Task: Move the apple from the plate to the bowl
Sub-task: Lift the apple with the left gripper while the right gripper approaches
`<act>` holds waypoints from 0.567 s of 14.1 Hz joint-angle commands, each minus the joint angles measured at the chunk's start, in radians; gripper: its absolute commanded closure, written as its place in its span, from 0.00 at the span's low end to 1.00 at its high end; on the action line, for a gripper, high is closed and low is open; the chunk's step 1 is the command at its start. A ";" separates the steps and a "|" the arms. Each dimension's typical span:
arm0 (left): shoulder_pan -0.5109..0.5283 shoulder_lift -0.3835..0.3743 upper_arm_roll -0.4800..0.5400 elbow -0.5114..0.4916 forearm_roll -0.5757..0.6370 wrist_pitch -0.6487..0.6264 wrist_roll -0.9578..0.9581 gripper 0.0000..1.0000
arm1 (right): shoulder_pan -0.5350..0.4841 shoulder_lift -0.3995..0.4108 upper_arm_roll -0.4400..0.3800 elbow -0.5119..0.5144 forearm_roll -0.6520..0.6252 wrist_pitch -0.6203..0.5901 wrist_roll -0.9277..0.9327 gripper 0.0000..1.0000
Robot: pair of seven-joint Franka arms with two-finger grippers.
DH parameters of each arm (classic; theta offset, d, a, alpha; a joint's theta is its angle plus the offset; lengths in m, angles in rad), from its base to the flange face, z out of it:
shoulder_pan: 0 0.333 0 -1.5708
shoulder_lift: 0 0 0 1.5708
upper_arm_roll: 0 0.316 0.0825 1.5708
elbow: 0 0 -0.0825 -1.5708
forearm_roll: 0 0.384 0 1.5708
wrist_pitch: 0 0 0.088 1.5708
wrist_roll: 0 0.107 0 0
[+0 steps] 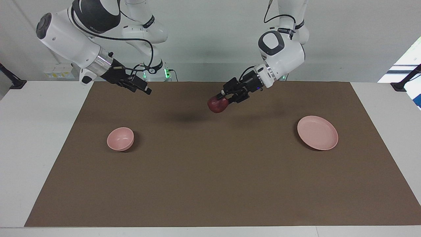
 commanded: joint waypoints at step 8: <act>0.013 0.001 -0.215 0.072 -0.113 0.367 -0.012 1.00 | 0.027 0.130 0.015 0.012 0.308 0.012 0.318 0.00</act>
